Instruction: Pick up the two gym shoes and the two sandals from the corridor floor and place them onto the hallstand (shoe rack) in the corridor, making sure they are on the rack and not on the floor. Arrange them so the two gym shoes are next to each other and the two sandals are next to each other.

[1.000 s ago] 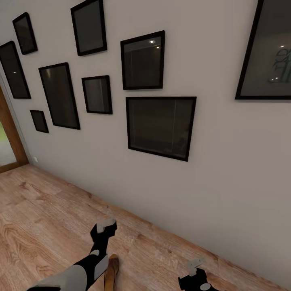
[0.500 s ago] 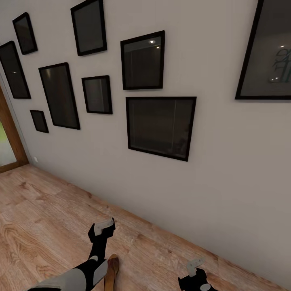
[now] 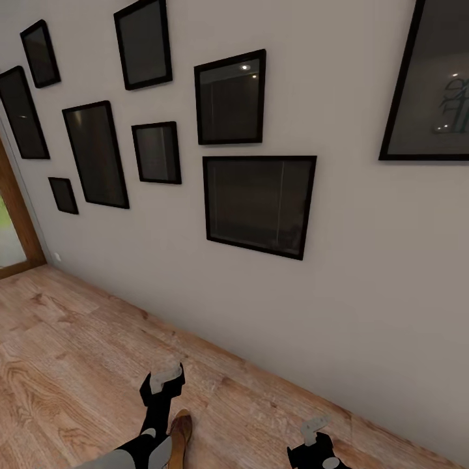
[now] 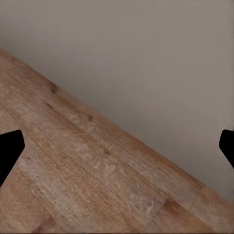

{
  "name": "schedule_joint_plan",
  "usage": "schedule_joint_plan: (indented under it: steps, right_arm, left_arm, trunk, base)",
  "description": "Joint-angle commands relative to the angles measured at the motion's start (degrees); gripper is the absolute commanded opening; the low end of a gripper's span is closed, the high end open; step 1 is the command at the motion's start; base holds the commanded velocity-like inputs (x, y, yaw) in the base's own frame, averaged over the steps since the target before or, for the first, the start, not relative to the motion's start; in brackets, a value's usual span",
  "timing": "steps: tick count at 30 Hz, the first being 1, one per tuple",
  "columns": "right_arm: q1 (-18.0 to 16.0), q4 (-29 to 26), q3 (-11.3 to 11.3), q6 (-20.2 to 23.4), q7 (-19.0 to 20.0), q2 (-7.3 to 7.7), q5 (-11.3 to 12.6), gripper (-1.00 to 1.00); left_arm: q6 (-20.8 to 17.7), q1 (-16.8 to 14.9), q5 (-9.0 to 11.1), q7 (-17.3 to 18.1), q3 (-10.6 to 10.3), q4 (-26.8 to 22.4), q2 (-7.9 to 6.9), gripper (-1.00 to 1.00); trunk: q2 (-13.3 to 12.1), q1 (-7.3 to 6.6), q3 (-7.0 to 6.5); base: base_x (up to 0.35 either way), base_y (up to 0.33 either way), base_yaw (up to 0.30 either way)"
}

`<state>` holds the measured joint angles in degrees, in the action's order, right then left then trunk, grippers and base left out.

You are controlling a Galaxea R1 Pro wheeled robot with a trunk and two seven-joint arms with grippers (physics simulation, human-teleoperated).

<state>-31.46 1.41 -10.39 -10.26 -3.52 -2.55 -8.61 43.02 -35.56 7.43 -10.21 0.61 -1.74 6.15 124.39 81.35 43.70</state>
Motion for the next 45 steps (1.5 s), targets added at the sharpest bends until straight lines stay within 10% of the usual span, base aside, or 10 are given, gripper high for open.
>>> schedule_joint_plan:
  steps: [1, 6, 11, 17, 45]
  right_arm:
    - [0.0, 0.0, 0.0, 0.0, 0.0, 0.0, 0.0, 1.0]
    - [0.0, 0.0, 0.0, 0.0, 0.0, 0.0, 0.0, 1.0]
    - [0.0, 0.0, 0.0, 0.0, 0.0, 0.0, 0.0, 1.0]
    - [0.0, 0.0, 0.0, 0.0, 0.0, 0.0, 0.0, 1.0]
    - [0.0, 0.0, 0.0, 0.0, 0.1, 0.05, 0.0, 1.0]
  left_arm:
    - [0.0, 0.1, 0.0, 0.0, 0.0, 0.0, -0.02, 1.0]
    - [0.4, 2.9, -0.6, 0.1, -0.2, 0.0, 0.74, 1.0]
    - [12.2, 7.2, -10.4, -0.1, -0.3, -0.1, 1.81, 1.0]
    - [17.0, 7.9, -14.1, -0.2, -0.3, -0.1, 1.83, 1.0]
    - [15.2, 8.1, -14.9, -0.1, 0.3, -0.4, -0.49, 1.0]
  trunk:
    - [0.0, 0.0, 0.0]
    - [0.0, 0.0, 0.0]
    - [0.0, 0.0, 0.0]
    - [0.0, 0.0, 0.0]
    - [0.0, 0.0, 0.0]
  base:
    - [0.0, 0.0, 0.0]
    - [0.0, 0.0, 0.0]
    - [0.0, 0.0, 0.0]
    - [0.0, 0.0, 0.0]
    - [0.0, 0.0, 0.0]
